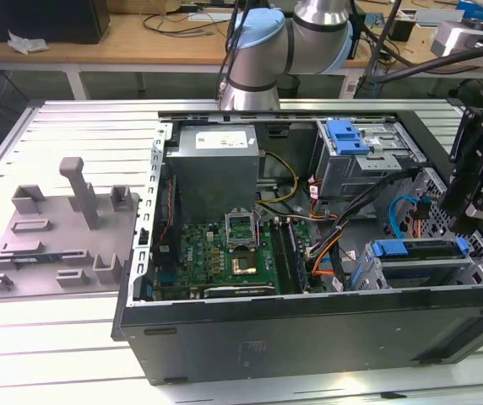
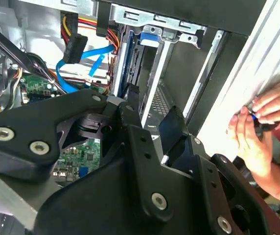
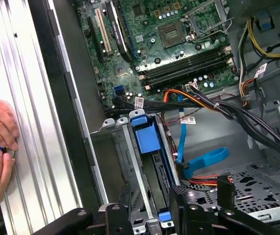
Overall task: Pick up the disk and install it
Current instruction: 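Insert the first disk wire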
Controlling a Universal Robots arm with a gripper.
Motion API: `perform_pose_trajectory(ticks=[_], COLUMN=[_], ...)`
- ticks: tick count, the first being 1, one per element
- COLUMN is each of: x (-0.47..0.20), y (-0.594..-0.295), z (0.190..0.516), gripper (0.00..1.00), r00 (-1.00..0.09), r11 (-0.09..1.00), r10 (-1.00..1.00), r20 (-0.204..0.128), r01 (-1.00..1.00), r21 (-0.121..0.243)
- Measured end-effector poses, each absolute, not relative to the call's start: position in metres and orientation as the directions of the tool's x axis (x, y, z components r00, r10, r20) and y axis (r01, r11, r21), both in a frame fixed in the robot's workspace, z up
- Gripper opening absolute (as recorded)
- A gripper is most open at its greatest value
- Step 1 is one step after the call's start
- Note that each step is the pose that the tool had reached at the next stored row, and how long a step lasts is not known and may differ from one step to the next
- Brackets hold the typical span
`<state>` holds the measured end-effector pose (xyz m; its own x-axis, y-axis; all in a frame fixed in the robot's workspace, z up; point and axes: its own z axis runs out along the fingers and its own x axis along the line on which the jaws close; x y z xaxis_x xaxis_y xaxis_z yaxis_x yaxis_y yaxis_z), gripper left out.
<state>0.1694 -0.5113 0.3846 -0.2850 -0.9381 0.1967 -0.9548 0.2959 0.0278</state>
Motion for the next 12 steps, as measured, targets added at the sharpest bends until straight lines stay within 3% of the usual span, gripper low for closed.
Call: perform_pose_trajectory(ticks=[2,8,12], x=[0.171,0.183,0.188], y=[-0.500,-0.468,-0.447], z=[0.385,0.384,0.382], gripper=[0.44,0.44,0.43], r00=[-0.285,-0.284,-0.277], r11=[0.297,0.297,0.298], r10=[-0.927,-0.922,-0.909], r20=[0.244,0.265,0.312], r01=[-0.955,-0.955,-0.954], r21=[0.015,0.011,0.020])
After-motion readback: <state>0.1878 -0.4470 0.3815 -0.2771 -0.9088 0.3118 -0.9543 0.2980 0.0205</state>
